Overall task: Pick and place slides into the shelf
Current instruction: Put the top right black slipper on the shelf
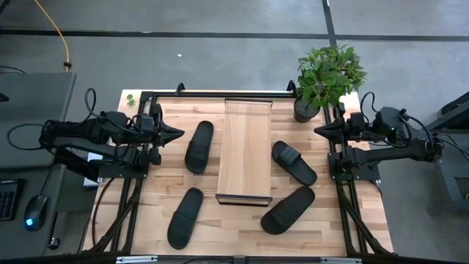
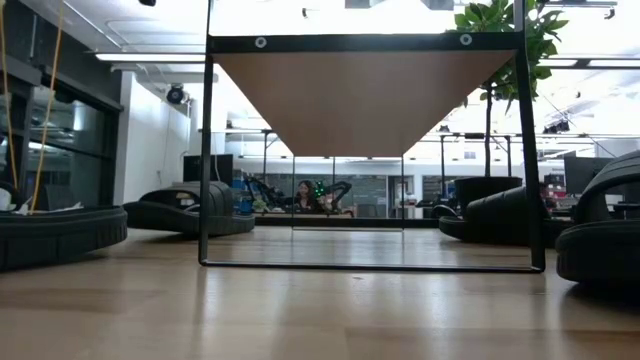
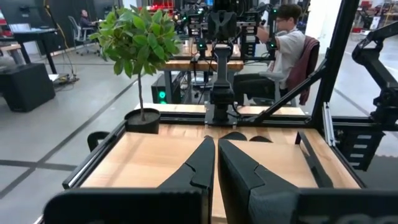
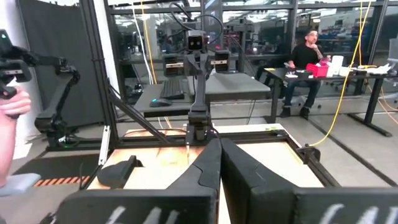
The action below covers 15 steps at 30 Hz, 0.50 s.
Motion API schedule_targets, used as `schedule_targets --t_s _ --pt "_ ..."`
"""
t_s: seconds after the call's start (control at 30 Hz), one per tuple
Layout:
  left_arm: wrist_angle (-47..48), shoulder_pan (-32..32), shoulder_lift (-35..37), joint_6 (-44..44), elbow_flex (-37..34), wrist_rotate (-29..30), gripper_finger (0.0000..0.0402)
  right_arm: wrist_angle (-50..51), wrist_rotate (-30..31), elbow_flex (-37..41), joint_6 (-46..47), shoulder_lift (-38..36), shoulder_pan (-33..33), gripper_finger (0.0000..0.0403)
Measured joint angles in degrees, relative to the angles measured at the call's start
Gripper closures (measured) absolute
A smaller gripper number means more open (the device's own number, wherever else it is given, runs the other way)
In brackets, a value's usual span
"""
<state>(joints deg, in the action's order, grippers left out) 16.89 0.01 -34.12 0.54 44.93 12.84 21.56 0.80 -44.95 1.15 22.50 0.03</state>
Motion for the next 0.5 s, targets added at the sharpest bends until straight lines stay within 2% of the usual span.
schedule_targets --t_s 0.1,0.27,0.5 --pt "-0.18 -0.02 0.09 0.71 0.00 0.00 0.0392 -0.10 2.36 0.01 -1.08 0.00 -0.01 0.0402" --pt "-0.89 -0.02 0.12 0.71 0.00 0.00 0.0392 -0.24 8.71 0.00 -7.95 0.00 0.00 0.0402" --pt "-0.90 0.00 0.12 0.69 0.00 0.09 0.0392 -0.21 10.01 -0.43 -14.93 0.03 0.00 0.0402"
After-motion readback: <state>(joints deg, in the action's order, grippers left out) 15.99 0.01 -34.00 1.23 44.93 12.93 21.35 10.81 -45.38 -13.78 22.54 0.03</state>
